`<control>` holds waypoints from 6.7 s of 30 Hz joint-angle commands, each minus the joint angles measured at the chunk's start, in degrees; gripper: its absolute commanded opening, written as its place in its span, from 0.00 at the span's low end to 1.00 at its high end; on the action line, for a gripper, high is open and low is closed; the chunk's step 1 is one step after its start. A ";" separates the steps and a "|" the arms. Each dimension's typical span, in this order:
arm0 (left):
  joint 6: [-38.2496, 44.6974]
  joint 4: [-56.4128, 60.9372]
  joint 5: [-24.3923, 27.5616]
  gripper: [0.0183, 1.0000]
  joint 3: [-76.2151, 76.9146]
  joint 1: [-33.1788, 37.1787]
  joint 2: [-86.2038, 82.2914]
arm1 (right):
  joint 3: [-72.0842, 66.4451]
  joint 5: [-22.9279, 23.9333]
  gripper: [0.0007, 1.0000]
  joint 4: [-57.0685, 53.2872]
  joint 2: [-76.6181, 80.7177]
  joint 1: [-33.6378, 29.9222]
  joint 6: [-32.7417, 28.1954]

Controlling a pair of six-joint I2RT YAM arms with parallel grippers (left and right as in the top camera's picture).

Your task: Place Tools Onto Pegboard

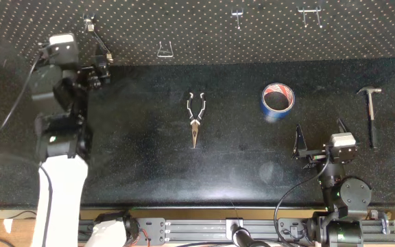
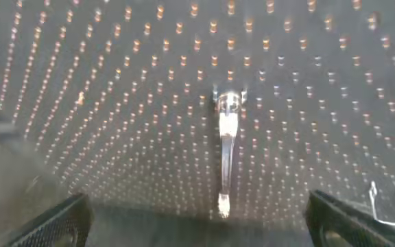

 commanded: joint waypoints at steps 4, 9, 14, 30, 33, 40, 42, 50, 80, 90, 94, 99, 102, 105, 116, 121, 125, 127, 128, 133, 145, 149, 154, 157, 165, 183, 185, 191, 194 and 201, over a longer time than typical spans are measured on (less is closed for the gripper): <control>-13.46 -21.66 3.48 1.00 0.22 -12.37 -8.15 | -0.31 0.09 0.98 -0.13 -0.15 0.31 -0.59; -35.56 -32.92 -2.38 1.00 0.24 -33.16 6.51 | -0.31 0.09 0.98 -0.13 -0.15 0.31 -0.59; -47.95 -32.89 0.17 1.00 3.15 -38.29 24.37 | -0.31 0.09 0.98 -0.13 -0.15 0.31 -0.59; -35.15 -32.74 -0.48 1.00 18.84 -38.27 44.24 | -0.31 0.09 0.98 -0.13 -0.15 0.31 -0.59; -33.07 -32.70 -0.46 1.00 18.84 -38.27 44.92 | -0.31 0.09 0.98 -0.13 -0.15 0.31 -0.59; -32.79 -34.12 -0.17 1.00 18.84 -38.27 47.50 | -0.31 0.09 0.98 -0.13 -0.15 0.31 -0.59; -32.79 -34.23 0.22 0.97 18.84 -38.27 47.56 | -0.31 0.09 0.98 -0.13 -0.15 0.31 -0.59; -32.83 -35.34 0.70 0.74 18.84 -38.27 48.74 | -0.31 0.09 0.98 -0.13 -0.15 0.31 -0.59; -32.83 -42.42 -7.41 0.01 18.40 -38.18 31.12 | -0.31 0.09 0.98 -0.13 -0.15 0.31 -0.59; -18.53 7.63 -18.08 0.01 -3.48 -30.56 12.26 | -0.31 0.09 0.98 -0.13 -0.15 0.31 -0.59; -13.31 34.07 -18.03 0.01 -4.79 -27.56 18.40 | -0.31 0.09 0.98 -0.13 -0.15 0.31 -0.59; -5.84 41.55 -18.03 0.01 -4.76 -26.82 19.82 | -0.31 0.09 0.98 -0.13 -0.15 0.31 -0.59; -5.84 46.58 -18.01 0.01 -4.76 -26.77 22.51 | -0.31 0.09 0.98 -0.13 -0.15 0.31 -0.59; -5.84 50.23 -18.01 0.01 -4.76 -26.77 24.52 | -0.31 0.09 0.98 -0.13 -0.15 0.31 -0.59; -5.81 56.13 -16.48 0.01 -4.74 -26.51 31.80 | -0.31 0.09 0.98 -0.13 -0.15 0.31 -0.59; -5.84 56.15 -16.50 0.01 -4.76 -26.47 31.85 | -0.31 0.09 0.98 -0.13 -0.15 0.31 -0.59; -5.84 56.13 -16.50 0.34 -4.76 -26.47 31.85 | -0.31 0.09 0.98 -0.13 -0.15 0.31 -0.59; -5.84 56.13 -16.52 0.40 -4.76 -26.47 31.85 | -0.31 0.09 0.98 -0.13 -0.15 0.31 -0.59; -5.84 56.13 -16.52 0.43 -4.76 -26.47 31.85 | -0.31 0.09 0.98 -0.13 -0.15 0.31 -0.59; -5.84 56.13 -16.52 0.61 -4.74 -26.47 31.85 | -0.31 0.09 0.98 -0.13 -0.15 0.31 -0.59; -5.84 52.33 -16.50 1.00 -4.87 -25.49 24.96 | -0.31 0.09 0.98 -0.13 -0.15 0.31 -0.59; -5.86 45.90 -16.04 1.00 -10.95 -21.66 10.84 | -0.31 0.09 0.98 -0.13 -0.15 0.31 -0.59; -6.08 33.73 -12.79 1.00 -33.33 -14.19 -17.07 | -0.31 0.09 0.98 -0.13 -0.15 0.31 -0.59; -6.29 30.21 -7.74 1.00 -41.22 -9.05 -29.62 | -0.31 0.09 0.98 -0.13 -0.15 0.31 -0.59; -7.58 11.13 -3.78 1.00 -49.92 -5.22 -55.49 | -0.31 0.09 0.98 -0.13 -0.15 0.31 -0.59; -5.86 -1.64 0.09 1.00 -49.92 -8.94 -65.35 | -0.31 0.09 0.98 -0.13 -0.15 0.31 -0.59; -5.86 -1.86 2.45 1.00 -49.92 -8.90 -65.35 | -0.31 0.09 0.98 -0.13 -0.15 0.31 -0.59; -5.86 -1.86 2.40 1.00 -49.92 -8.92 -65.29 | -0.31 0.09 0.98 -0.13 -0.15 0.31 -0.59; -5.86 -1.86 2.40 1.00 -49.92 -8.92 -65.29 | -0.31 0.09 0.98 -0.13 -0.15 0.31 -0.59; -5.86 -1.86 2.40 1.00 -49.92 -8.92 -65.29 | -0.26 4.22 0.98 -0.57 -0.07 0.24 -0.44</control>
